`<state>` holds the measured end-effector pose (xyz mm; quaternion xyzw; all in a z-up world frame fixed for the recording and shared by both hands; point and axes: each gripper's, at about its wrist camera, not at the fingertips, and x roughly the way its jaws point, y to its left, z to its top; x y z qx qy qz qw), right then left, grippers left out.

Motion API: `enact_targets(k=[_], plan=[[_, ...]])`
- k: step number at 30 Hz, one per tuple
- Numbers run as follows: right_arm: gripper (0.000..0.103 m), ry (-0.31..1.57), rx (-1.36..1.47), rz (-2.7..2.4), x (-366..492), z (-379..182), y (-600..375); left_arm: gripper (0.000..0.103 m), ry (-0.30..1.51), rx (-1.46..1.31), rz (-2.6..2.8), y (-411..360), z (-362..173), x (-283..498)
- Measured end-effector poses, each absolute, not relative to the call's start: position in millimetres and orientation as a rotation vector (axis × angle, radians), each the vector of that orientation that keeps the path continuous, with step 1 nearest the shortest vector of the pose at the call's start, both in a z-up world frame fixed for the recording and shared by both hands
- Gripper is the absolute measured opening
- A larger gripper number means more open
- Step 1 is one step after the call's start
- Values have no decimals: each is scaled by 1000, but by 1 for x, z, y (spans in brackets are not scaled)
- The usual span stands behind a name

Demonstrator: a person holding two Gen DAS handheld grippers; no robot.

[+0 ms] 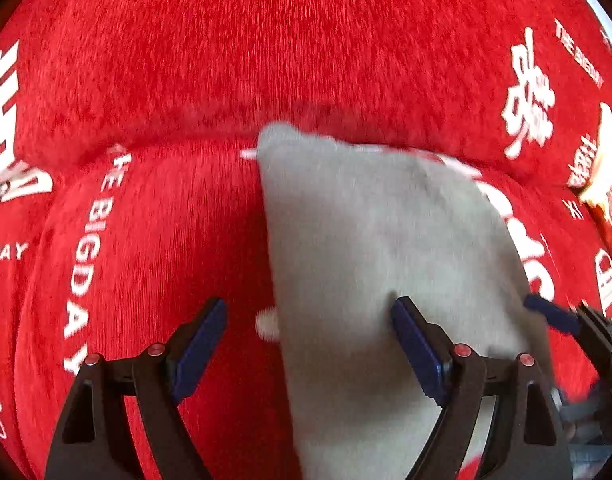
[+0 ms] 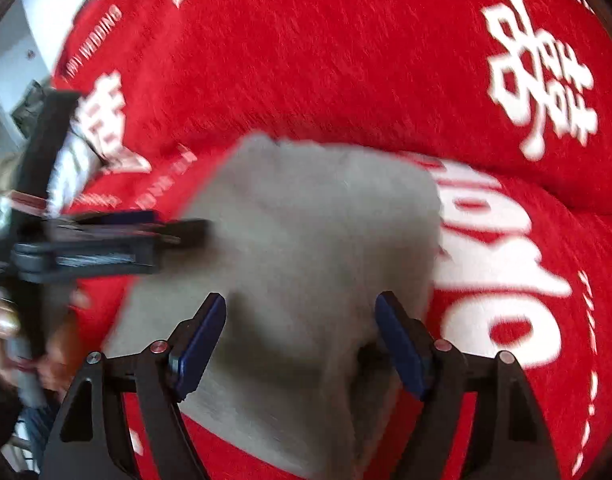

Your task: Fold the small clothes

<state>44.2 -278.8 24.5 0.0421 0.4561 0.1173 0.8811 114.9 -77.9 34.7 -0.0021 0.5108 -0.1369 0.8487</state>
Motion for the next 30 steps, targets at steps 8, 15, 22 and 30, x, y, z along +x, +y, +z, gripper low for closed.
enact_targets(k=[8, 15, 22, 30], plan=[[93, 934, 408, 92, 40, 24, -358, 86, 1232, -301, -439, -54, 14, 121], [57, 1077, 479, 233, 104, -16, -317, 61, 1262, -375, -465, -79, -4, 147], [41, 1014, 396, 249, 79, 15, -292, 49, 1185, -209, -470, -90, 27, 119], [41, 999, 317, 260, 32, 32, -267, 49, 1139, -132, -459, -76, 39, 65]])
